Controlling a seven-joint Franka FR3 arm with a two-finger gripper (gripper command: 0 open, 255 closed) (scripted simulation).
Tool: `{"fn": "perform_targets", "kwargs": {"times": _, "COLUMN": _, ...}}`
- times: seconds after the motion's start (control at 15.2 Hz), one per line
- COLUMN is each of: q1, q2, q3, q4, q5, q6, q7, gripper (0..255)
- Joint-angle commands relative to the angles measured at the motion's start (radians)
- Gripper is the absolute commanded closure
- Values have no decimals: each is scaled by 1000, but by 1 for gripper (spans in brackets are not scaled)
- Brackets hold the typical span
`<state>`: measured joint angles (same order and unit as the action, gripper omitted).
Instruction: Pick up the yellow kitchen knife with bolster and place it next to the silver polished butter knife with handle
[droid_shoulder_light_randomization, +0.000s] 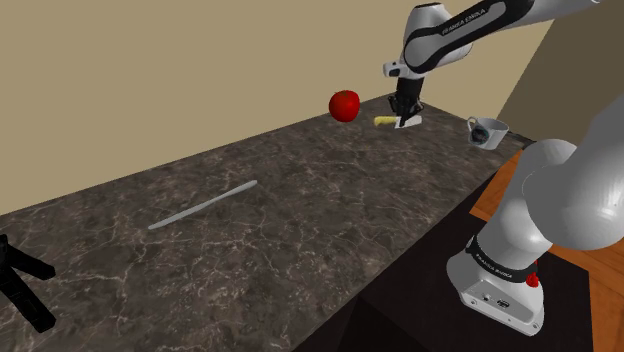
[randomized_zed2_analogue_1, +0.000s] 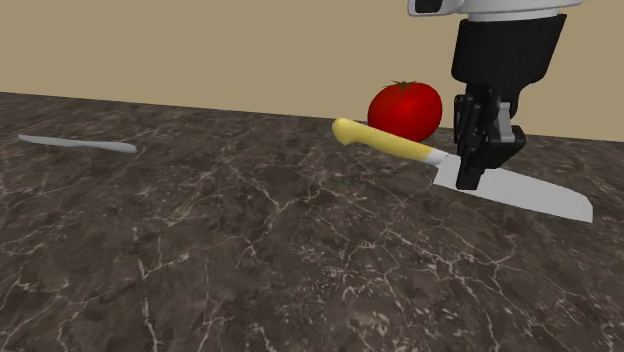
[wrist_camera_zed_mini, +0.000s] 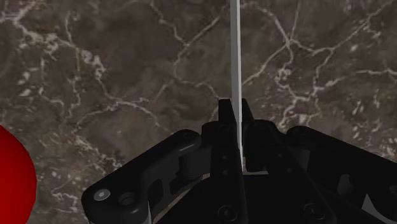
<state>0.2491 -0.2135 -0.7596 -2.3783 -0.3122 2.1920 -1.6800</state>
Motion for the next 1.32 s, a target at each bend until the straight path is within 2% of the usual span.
{"fn": "perform_targets", "kwargs": {"times": 0.0, "q1": -3, "q2": -22, "q3": 9, "q4": 13, "q5": -9, "q6": -33, "q7": 6, "gripper": 255}}
{"fn": "perform_targets", "kwargs": {"times": 0.73, "q1": -10, "q2": -96, "q3": 50, "q4": 101, "q5": -26, "q6": -188, "q7": 16, "gripper": 255}}
{"fn": "perform_targets", "kwargs": {"times": 1.25, "q1": 34, "q2": -208, "q3": 222, "q4": -15, "q5": -26, "q6": -226, "q7": 241, "gripper": 255}}
